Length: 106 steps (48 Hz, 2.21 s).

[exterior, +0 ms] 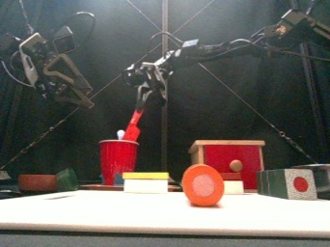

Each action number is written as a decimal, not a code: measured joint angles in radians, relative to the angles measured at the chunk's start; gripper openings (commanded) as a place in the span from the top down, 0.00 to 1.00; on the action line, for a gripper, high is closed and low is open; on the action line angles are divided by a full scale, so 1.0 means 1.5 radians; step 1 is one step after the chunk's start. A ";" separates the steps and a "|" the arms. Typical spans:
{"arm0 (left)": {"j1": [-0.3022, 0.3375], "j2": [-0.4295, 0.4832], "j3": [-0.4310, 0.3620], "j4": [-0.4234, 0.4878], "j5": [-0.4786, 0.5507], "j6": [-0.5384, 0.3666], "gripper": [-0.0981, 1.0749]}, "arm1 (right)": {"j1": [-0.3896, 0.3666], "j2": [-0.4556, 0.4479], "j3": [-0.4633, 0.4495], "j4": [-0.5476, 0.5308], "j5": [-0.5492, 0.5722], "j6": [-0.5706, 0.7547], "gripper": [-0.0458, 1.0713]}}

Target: Cut the carrot

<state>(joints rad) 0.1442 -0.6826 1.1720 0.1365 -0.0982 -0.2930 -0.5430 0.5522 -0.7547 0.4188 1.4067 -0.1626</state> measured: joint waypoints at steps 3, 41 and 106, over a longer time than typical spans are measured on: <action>0.000 -0.001 0.000 -0.003 0.000 0.000 0.15 | 0.002 -0.018 -0.001 0.000 0.009 0.003 0.57; 0.059 -0.012 -0.009 -0.011 -0.004 0.002 0.15 | 0.024 -0.330 0.166 -0.038 0.017 -0.003 0.58; -0.036 0.325 -0.196 0.050 -0.238 -0.008 0.14 | 0.286 -0.803 1.089 0.050 -0.875 -0.085 0.59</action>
<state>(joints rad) 0.0905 -0.1948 0.8774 0.2117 -0.4556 -0.3053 -0.1135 -0.6519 0.8790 0.4939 0.0936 -0.2899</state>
